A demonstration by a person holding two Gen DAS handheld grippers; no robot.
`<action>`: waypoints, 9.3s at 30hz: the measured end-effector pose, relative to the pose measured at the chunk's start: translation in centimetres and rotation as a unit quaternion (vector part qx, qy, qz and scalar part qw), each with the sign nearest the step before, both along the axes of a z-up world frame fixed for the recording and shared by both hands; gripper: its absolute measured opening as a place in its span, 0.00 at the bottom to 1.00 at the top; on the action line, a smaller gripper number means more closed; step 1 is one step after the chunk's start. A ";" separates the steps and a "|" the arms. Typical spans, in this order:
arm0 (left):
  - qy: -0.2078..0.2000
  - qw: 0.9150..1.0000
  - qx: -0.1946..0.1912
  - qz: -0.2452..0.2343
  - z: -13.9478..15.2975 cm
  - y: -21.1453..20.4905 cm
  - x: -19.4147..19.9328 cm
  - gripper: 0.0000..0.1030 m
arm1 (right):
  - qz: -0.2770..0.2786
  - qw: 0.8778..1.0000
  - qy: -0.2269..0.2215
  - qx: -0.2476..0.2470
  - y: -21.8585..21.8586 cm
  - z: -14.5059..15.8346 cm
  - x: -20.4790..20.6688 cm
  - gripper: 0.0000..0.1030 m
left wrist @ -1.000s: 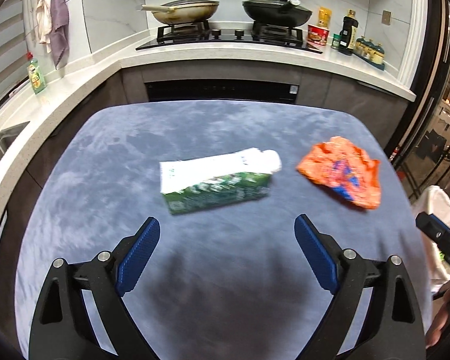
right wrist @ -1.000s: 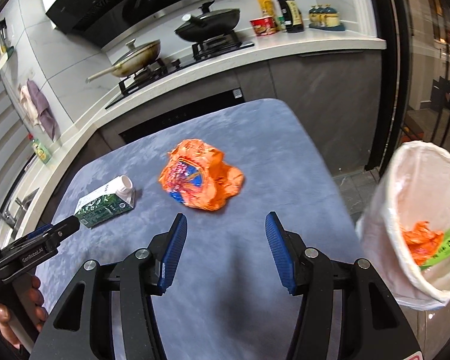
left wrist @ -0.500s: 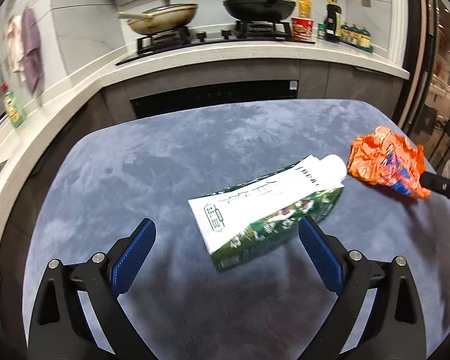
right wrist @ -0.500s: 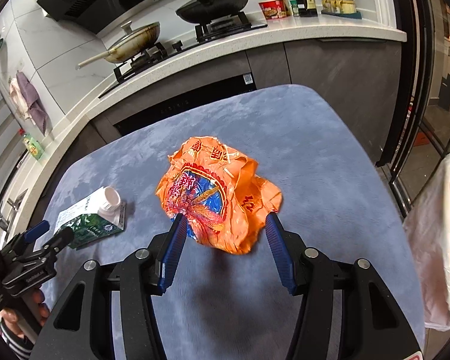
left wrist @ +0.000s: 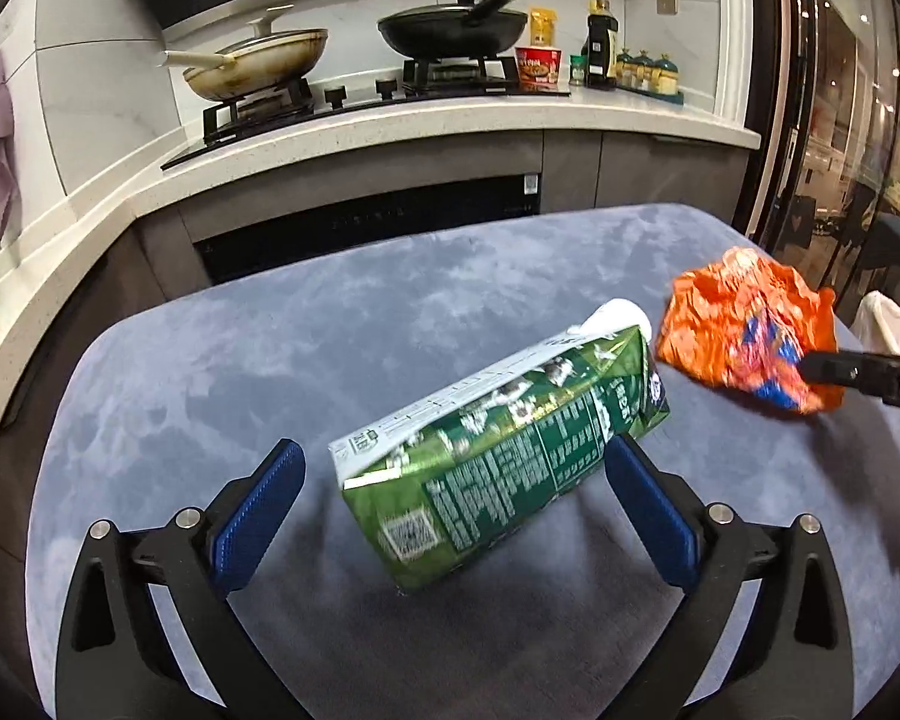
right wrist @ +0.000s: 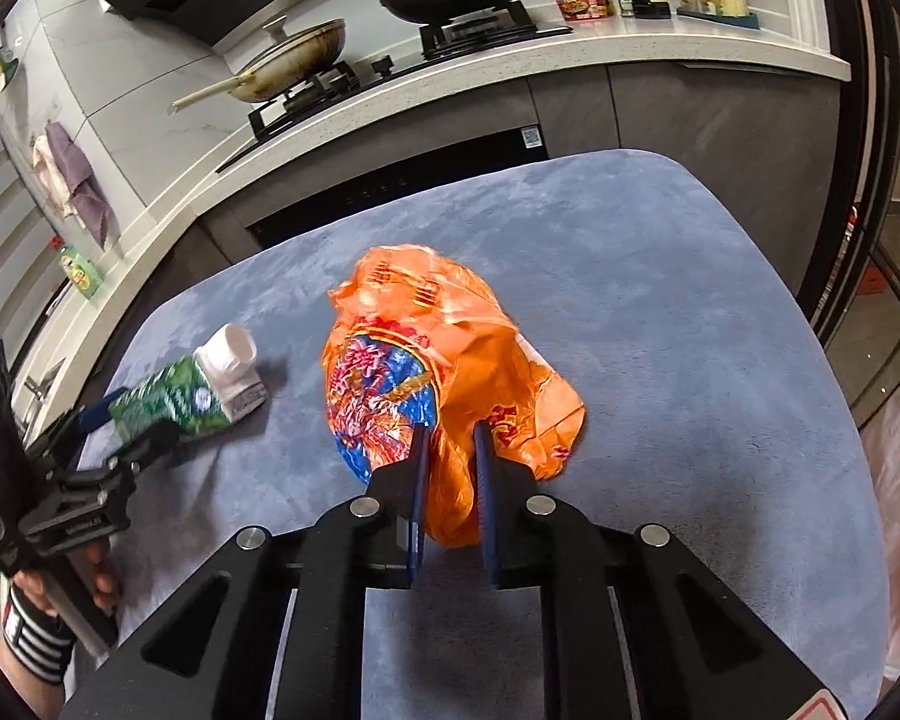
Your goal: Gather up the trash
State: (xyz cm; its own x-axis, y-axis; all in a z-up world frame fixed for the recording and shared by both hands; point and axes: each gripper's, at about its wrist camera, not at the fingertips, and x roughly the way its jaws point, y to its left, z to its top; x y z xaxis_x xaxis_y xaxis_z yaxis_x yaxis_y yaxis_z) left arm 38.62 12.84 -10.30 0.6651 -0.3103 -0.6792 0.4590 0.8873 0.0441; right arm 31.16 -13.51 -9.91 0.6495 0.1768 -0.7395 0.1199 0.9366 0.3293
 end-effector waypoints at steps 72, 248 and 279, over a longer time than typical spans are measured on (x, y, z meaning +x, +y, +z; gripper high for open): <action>-0.009 0.982 -0.100 -0.160 15.8 -27.5 -21.3 0.45 | -0.203 0.963 -0.155 0.088 -22.7 11.6 -23.9 0.07; 0.021 0.999 0.012 0.037 9.4 -29.9 -31.6 0.93 | -0.150 0.981 -0.026 -0.121 -21.3 10.0 -32.6 0.94; 0.012 0.999 0.016 0.045 9.7 -29.5 -31.9 0.93 | -0.149 0.981 -0.027 -0.120 -21.3 10.1 -32.6 0.94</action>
State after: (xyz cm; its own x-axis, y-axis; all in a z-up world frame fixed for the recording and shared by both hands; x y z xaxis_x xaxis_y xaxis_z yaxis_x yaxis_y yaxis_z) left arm 6.74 -16.66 -0.60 0.6730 -0.2277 -0.7037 0.3792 0.9231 0.0639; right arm -1.48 -34.79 0.15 0.6854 -0.2021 -0.6996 0.3881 0.9142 0.1162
